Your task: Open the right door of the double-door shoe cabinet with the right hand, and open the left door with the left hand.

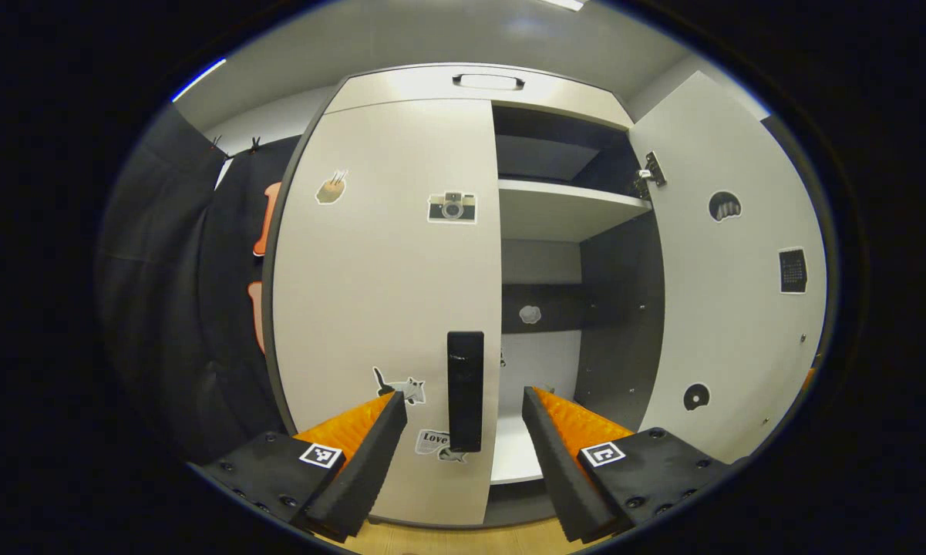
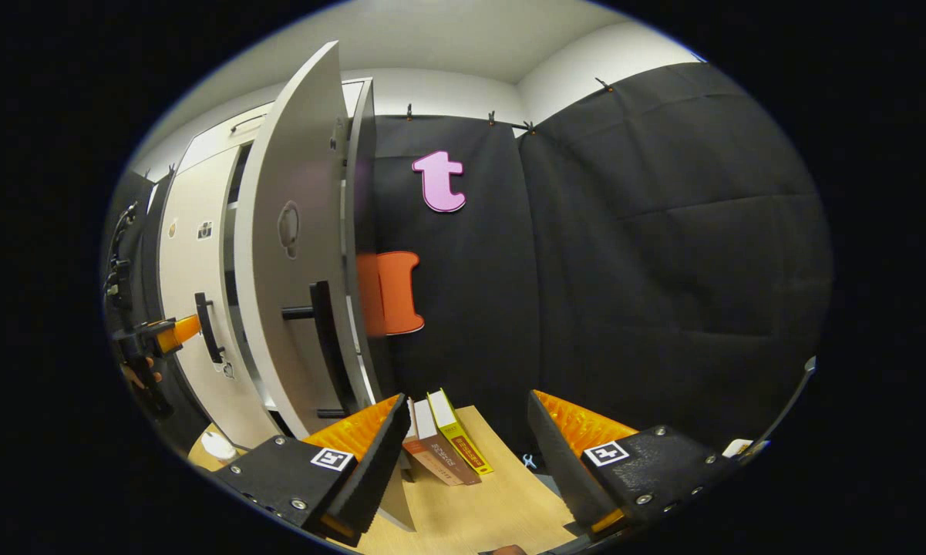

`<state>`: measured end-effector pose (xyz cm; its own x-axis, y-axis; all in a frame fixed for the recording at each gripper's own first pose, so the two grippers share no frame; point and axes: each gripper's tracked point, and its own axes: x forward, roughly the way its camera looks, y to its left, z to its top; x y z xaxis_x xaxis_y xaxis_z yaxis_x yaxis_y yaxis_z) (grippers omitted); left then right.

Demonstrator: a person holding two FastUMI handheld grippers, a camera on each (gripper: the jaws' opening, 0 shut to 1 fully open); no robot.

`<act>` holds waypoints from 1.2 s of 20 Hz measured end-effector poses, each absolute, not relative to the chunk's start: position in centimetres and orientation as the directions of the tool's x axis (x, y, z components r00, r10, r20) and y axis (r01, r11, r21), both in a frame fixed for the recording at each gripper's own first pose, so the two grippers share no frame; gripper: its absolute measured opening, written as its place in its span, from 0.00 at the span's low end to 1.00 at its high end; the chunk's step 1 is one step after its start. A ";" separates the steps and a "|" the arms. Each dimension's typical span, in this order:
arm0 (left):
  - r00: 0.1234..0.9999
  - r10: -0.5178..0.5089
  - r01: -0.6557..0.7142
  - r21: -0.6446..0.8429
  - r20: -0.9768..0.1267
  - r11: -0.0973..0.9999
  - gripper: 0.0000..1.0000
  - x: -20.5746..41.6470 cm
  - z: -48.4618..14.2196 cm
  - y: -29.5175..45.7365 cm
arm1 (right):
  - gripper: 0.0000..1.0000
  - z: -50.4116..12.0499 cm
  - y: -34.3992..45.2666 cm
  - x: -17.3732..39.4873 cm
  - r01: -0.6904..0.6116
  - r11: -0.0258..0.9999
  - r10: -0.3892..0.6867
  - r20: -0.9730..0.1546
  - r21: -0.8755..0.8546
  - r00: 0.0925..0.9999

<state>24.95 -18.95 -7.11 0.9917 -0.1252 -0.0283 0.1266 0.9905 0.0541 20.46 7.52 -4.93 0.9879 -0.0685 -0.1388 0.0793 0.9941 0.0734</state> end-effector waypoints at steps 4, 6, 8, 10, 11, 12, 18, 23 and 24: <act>0.993 -0.102 0.106 0.074 -0.051 0.992 0.97 27.3 -8.7 -18.8 | 0.93 -5.2 6.5 20.2 0.100 0.993 -0.091 -0.147 0.059 0.985; 0.992 -0.103 0.107 0.056 -0.066 0.993 0.97 28.2 -9.6 -18.9 | 0.93 -5.2 6.2 20.0 0.109 0.992 -0.099 -0.153 0.060 0.983; 0.992 -0.098 0.103 0.059 -0.085 0.993 0.96 28.9 -10.4 -18.6 | 0.93 -5.3 6.2 20.1 0.112 0.992 -0.101 -0.154 0.063 0.983; 0.991 -0.103 0.108 0.049 -0.089 0.993 0.80 29.3 -10.7 -18.6 | 0.93 -5.4 6.0 20.1 0.118 0.991 -0.107 -0.157 0.059 0.982; 0.989 -0.119 0.123 0.037 -0.091 0.992 0.67 29.4 -10.7 -18.8 | 0.93 -5.3 6.0 20.1 0.120 0.991 -0.109 -0.158 0.057 0.981; 0.985 -0.144 0.147 0.027 -0.092 0.989 0.67 29.7 -10.7 -19.4 | 0.93 -5.3 6.0 20.1 0.120 0.991 -0.110 -0.160 0.058 0.981; 0.982 -0.150 0.156 0.039 -0.114 0.987 0.35 29.5 -11.0 -19.6 | 0.93 -5.1 6.3 19.9 0.129 0.989 -0.117 -0.161 0.068 0.980; 0.981 -0.155 0.158 0.016 -0.116 0.987 0.10 29.1 -11.3 -19.3 | 0.93 -4.6 6.7 19.6 0.124 0.990 -0.113 -0.149 0.070 0.982; 0.979 -0.163 0.167 0.018 -0.119 0.986 0.10 28.4 -11.1 -19.2 | 0.93 -4.4 6.8 19.5 0.123 0.990 -0.113 -0.141 0.068 0.984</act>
